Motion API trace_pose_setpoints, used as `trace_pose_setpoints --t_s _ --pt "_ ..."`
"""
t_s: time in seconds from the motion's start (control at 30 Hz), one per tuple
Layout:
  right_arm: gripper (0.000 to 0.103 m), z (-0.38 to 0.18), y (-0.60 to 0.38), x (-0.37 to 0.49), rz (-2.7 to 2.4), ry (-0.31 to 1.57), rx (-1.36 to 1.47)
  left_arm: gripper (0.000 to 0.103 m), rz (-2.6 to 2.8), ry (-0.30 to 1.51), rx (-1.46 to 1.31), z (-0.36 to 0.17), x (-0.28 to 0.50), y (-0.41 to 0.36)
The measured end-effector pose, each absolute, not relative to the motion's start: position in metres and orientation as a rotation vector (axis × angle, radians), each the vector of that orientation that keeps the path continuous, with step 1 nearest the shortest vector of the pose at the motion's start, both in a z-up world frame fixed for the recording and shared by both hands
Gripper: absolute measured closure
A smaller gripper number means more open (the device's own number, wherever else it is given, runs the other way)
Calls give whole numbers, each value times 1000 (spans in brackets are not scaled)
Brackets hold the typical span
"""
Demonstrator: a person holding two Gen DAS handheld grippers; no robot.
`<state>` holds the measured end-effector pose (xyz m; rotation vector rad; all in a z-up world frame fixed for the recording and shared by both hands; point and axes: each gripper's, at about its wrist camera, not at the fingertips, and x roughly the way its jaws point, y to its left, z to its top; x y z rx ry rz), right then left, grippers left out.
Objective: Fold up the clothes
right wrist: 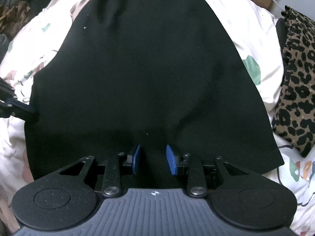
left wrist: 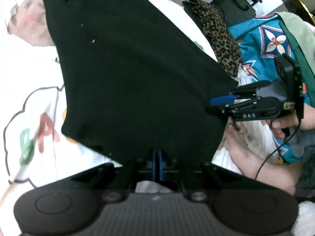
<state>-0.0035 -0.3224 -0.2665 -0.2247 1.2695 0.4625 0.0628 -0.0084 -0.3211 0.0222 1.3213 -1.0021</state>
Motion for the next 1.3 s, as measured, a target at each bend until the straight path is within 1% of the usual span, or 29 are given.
trace_pose_setpoints --t_s 0.13,0.2,0.27,0.3,0.33,0.53,0.6,0.67,0.73,0.9,1.03,1.23,1.3 --pt "68 -268 -332 -2 449 1281 -226 100 -1022 1363 0 -327 55 -2" --pt "68 -267 -337 -1 438 1287 -232 97 -1039 1390 1 -331 50 -3" --pt "68 -267 -342 0 428 1291 -233 77 -1057 1410 3 -332 46 3" --pt "69 -267 -344 1 425 1292 -234 73 -1061 1419 3 -333 44 6" --pt "69 -267 -345 1 425 1292 -238 71 -1059 1428 0 -334 42 11" --pt "71 -266 -347 4 411 1312 -219 70 -1041 1503 -114 -346 42 30" --pt "71 -266 -348 4 408 1313 -215 67 -1044 1514 -167 -349 44 31" --pt "71 -267 -346 3 409 1308 -223 56 -1031 1525 -226 -353 46 31" --pt "71 -267 -344 2 407 1305 -226 52 -1011 1540 -289 -358 49 35" --pt "71 -266 -343 1 407 1302 -228 51 -996 1556 -401 -374 53 37" --pt "71 -265 -344 0 406 1297 -224 52 -977 1566 -565 -390 59 47" --pt "71 -263 -345 -3 401 1287 -218 52 -982 1538 -588 -390 57 44" --pt "71 -263 -347 -4 402 1282 -213 54 -983 1538 -587 -389 57 42"
